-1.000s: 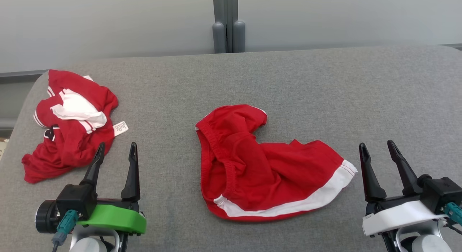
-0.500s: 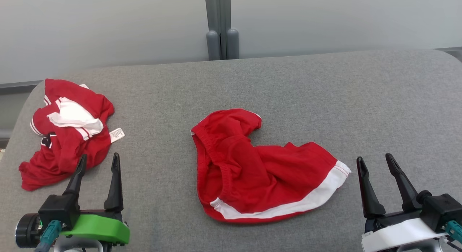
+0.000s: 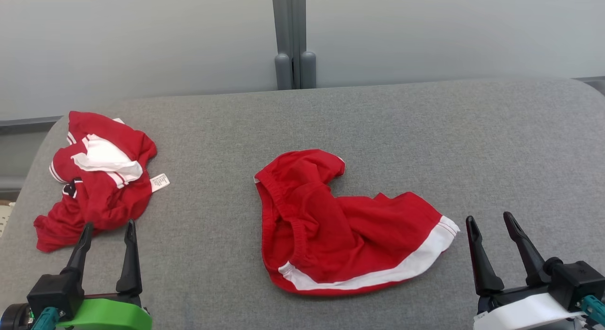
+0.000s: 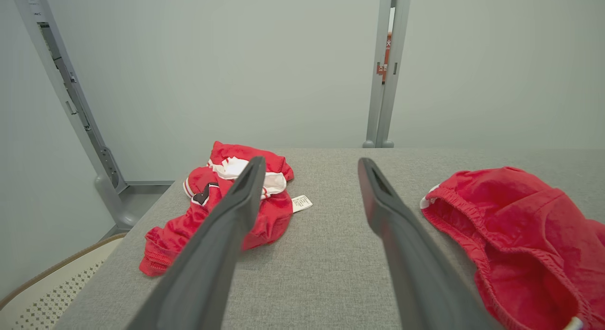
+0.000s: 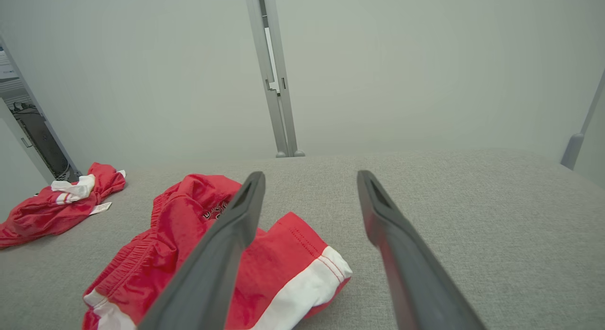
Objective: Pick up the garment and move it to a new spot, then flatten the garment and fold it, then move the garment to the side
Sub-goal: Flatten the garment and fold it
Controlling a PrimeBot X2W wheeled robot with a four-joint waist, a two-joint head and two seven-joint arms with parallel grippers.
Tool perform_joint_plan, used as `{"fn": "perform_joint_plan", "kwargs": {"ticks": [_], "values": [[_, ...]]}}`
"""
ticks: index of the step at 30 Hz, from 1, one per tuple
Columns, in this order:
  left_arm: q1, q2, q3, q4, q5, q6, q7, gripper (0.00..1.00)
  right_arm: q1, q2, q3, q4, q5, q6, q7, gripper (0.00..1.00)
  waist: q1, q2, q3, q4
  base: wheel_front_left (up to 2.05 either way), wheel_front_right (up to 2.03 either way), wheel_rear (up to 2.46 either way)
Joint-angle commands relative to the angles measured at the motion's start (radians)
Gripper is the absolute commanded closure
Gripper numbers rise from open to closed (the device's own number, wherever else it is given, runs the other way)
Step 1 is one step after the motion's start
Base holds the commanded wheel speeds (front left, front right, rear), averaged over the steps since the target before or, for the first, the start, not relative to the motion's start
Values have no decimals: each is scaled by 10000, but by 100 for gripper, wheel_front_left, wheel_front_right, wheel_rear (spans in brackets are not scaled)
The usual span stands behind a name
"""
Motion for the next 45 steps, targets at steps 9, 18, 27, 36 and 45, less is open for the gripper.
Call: {"fn": "perform_joint_plan", "kwargs": {"ticks": [9,18,27,36,45], "values": [[300,94,-12,-3,-82,-71,-76,0,201,26,23,-27,0,-10,252,0,0,0,-145,127,0,0,0],[290,75,-44,106,-116,-38,-121,0,229,30,43,1,-10,-10,379,0,0,0,-198,181,0,0,0],[323,119,-76,101,-135,-7,-133,0,253,17,117,64,-31,-10,426,0,0,0,-252,188,0,0,0],[283,116,-118,117,-159,36,-147,0,219,-47,147,102,-10,-10,472,0,0,0,-264,207,0,0,0],[281,104,-158,117,-172,66,-156,0,178,-40,90,121,-24,-10,480,0,0,0,-207,184,0,0,0]]}}
